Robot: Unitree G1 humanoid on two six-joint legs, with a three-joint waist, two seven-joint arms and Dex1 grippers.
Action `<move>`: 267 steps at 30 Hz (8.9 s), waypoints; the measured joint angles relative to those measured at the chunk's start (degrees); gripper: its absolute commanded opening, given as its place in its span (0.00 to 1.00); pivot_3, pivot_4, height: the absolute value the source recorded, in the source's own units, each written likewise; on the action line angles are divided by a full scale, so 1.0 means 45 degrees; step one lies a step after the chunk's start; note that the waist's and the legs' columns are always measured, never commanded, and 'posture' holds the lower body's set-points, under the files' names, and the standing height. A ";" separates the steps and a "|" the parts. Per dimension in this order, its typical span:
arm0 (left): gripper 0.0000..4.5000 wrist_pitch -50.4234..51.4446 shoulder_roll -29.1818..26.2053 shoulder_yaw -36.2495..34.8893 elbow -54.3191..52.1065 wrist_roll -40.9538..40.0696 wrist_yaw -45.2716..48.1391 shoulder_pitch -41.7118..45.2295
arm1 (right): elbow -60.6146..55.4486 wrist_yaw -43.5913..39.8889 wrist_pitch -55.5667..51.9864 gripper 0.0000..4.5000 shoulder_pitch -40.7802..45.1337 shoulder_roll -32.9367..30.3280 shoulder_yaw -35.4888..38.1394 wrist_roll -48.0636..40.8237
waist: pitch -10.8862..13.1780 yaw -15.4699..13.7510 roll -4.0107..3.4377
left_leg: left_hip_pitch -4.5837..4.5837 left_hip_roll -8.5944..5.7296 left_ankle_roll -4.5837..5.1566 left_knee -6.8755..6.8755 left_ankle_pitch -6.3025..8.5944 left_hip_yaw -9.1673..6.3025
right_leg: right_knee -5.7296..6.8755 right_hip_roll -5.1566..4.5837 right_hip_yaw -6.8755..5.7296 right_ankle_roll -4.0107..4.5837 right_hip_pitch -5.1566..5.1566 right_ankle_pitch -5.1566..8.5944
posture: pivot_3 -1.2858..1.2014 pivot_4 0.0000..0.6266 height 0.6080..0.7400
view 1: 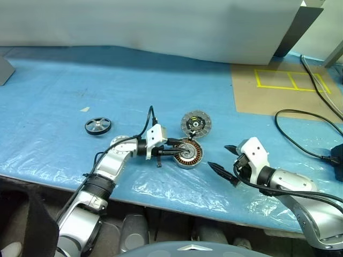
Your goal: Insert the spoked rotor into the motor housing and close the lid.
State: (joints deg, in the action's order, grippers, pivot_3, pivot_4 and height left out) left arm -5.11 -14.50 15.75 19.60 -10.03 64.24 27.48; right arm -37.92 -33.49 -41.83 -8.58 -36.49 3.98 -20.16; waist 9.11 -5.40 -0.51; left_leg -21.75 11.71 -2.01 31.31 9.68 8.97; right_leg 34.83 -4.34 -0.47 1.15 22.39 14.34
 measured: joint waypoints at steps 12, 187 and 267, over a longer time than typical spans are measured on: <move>0.16 0.0261 0.0148 0.0229 0.0358 0.0268 0.0106 0.0113 | -0.0083 0.0351 -0.0007 1.00 -0.0089 -0.0107 -0.0041 0.0077 | 0.0000 -0.0030 0.0000 | 0.0000 -0.0001 0.0000 0.0006 0.0000 -0.0003 | 0.0002 -0.0002 0.0001 -0.0003 -0.0003 -0.0002 | 0.52 0.24 1.00; 0.73 0.1664 -0.2907 -0.1715 -0.3103 -0.1946 0.0590 -0.3465 | 0.7122 -0.1503 0.3684 0.01 0.6151 0.2106 -0.4761 0.2617 | -0.0040 0.0059 0.0075 | 0.0019 0.0013 -0.0005 0.0107 0.0001 0.0152 | 0.0164 0.0016 0.0119 0.0060 0.0106 0.0014 | 0.52 0.24 1.00; 0.73 0.2417 -0.2299 -0.1395 -0.3736 -0.1506 0.0303 -0.3344 | 0.4613 -0.3142 0.1380 0.01 0.5478 0.0213 -0.3975 0.0100 | -0.0080 -0.0036 0.0184 | 0.0006 0.0022 -0.0005 -0.0017 0.0002 0.0190 | 0.0037 0.0018 0.0084 0.0002 0.0088 -0.0029 | 0.52 0.24 1.00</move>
State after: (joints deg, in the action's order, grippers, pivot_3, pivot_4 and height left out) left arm 5.77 -24.84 9.47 2.79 -16.80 65.60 12.44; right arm -17.16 -47.63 -35.62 16.07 -35.54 -13.91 -19.71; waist 8.75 -5.57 0.32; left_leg -21.72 11.81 -2.04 31.24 9.69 9.83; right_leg 34.99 -4.26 -0.09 1.16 22.78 14.22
